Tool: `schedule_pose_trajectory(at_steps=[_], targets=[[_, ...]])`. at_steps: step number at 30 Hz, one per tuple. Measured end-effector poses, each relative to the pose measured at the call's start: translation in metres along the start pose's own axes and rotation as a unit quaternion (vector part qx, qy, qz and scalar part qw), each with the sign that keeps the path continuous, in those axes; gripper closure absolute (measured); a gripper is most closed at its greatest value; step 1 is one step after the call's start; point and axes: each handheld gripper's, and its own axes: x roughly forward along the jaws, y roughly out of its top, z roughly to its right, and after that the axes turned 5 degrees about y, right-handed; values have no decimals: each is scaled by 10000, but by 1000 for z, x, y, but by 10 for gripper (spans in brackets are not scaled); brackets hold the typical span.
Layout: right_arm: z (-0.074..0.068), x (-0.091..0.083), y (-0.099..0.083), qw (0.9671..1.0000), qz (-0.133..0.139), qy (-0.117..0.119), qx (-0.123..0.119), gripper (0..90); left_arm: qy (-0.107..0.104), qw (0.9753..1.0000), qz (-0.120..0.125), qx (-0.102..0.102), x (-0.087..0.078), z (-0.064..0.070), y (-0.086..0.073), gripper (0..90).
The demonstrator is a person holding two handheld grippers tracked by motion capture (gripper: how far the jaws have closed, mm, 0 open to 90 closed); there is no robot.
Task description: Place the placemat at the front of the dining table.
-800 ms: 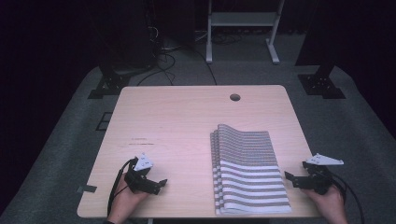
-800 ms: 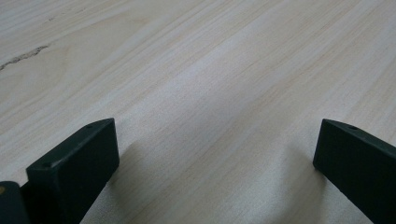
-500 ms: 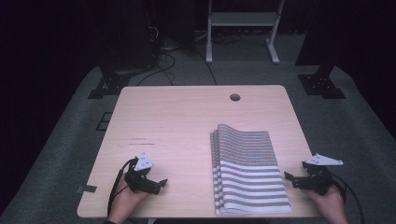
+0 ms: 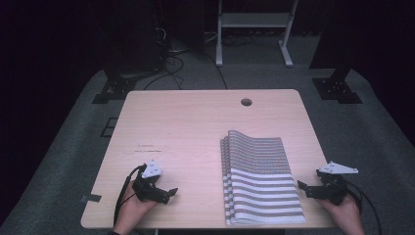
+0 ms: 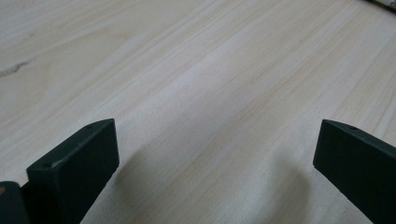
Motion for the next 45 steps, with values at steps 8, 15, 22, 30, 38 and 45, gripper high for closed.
schedule_pose_trajectory(at_steps=[8, 15, 22, 30, 38, 45], targets=[[0, 0, 0, 10000, 4, 6, 4, 93, -118, 9999, 49, -37, 0, 3, 7, 0], [0, 0, 0, 10000, 1, 3, 1, 93, -236, 9996, 161, 2, -1, 9, 18, 0], [0, 0, 0, 10000, 0, 2, 2, 93, -320, 9990, 305, 77, -1, 12, 28, 0], [0, 0, 0, 10000, 0, 1, -1, 93, -466, 9982, 355, 95, 0, 15, 38, 0], [-1, 0, 0, 10000, -4, 18, -21, 93, -573, 9974, 427, 121, 3, 20, 49, 0], [-1, 0, 0, 10000, -4, 41, -45, 93, -672, 9964, 495, 112, 9, 25, 62, 0]])
